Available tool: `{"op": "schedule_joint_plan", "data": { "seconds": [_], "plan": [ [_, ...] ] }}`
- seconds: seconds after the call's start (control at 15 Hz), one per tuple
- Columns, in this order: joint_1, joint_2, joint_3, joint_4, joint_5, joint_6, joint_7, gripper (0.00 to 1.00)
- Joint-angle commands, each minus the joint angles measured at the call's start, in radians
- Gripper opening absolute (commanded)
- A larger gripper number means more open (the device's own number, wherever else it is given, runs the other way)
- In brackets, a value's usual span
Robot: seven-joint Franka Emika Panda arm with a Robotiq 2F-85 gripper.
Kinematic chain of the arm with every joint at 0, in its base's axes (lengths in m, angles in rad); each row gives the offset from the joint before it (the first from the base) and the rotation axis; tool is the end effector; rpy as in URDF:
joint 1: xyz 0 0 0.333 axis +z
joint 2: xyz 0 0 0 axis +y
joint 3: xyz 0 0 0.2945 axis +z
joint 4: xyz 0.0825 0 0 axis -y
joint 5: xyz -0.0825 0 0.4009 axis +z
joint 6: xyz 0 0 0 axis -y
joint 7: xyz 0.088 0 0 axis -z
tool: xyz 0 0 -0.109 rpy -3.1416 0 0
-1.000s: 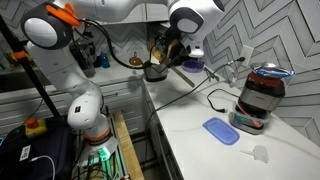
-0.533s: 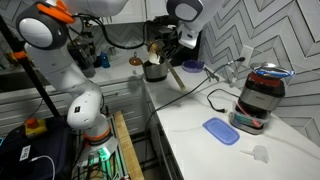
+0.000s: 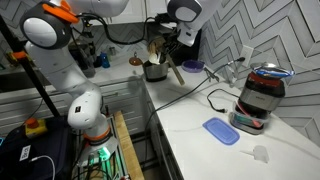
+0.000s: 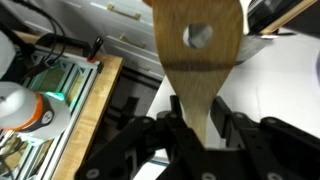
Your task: Put the cooking stick in the pot having cooking utensils
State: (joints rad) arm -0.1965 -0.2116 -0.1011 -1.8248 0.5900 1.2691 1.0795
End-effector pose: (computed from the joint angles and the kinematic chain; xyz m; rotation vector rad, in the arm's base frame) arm 0.4692 -0.0728 0.5944 -2.0846 1.5708 0.7368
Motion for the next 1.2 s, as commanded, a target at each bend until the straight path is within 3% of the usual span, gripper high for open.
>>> {"op": "schedule_joint_plan", "data": {
  "seconds": [0.0,0.07,0.13,0.73,0.8,1.13],
  "plan": [
    [0.005,0.007,-0.035,-0.004,0.180,0.050,-0.027,0.10],
    [0.000,0.005,-0.045,-0.015,0.225,0.059,-0.050,0.10],
    [0.007,0.013,-0.021,0.005,0.149,0.042,-0.012,0.35],
    [0.000,0.014,-0.041,0.005,0.204,0.043,-0.038,0.35],
    [0.000,0.014,-0.041,0.005,0.204,0.043,-0.038,0.10],
    [0.048,-0.004,-0.013,-0.029,0.377,0.023,-0.089,0.10]
  ]
}}
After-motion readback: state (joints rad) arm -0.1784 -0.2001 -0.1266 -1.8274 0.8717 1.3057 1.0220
